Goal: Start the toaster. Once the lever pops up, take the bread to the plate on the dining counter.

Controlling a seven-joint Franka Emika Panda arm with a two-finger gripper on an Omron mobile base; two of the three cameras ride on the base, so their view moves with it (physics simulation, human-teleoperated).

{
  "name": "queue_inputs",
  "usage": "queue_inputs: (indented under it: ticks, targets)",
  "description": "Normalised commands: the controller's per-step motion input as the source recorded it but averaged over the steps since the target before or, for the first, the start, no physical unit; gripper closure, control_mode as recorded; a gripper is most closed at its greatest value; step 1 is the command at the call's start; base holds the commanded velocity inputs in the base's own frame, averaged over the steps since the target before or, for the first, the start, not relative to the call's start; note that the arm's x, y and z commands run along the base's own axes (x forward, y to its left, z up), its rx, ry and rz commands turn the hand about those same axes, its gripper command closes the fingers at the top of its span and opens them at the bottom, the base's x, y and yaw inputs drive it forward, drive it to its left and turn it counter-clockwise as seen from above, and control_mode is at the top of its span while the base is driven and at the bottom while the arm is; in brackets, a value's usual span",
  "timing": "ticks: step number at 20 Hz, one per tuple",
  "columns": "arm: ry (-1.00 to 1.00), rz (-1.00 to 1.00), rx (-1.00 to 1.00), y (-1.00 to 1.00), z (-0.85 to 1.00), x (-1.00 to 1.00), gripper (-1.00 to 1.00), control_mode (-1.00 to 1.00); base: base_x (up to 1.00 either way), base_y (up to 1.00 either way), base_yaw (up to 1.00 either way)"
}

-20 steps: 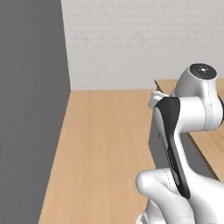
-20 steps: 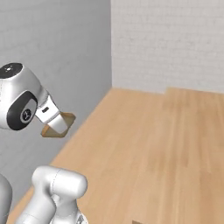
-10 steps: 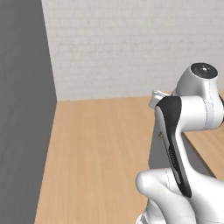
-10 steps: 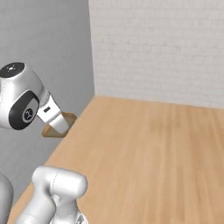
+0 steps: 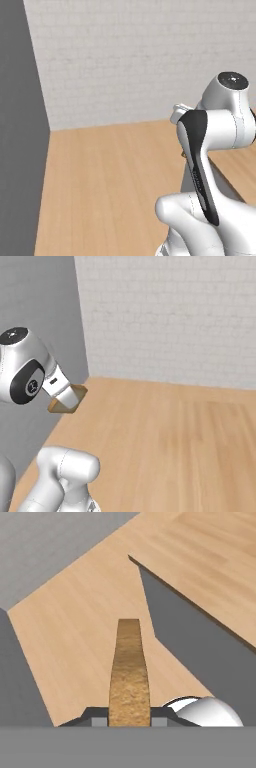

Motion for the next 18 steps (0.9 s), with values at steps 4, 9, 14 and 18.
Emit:
queue_inputs:
  ticks: [4, 9, 14, 18]
  targets:
    - [0.00, 0.00, 0.00, 0.00, 0.00, 0.00, 1.00, 1.00, 1.00, 0.23, -0.21]
    - [0.00, 0.00, 0.00, 0.00, 0.00, 0.00, 1.00, 1.00, 0.99, 0.23, -0.22]
    - [0.00, 0.00, 0.00, 0.00, 0.00, 0.00, 1.00, 1.00, 0.92, 0.22, -0.25]
    - [0.00, 0.00, 0.00, 0.00, 0.00, 0.00, 1.00, 1.00, 0.84, 0.23, -0.34]
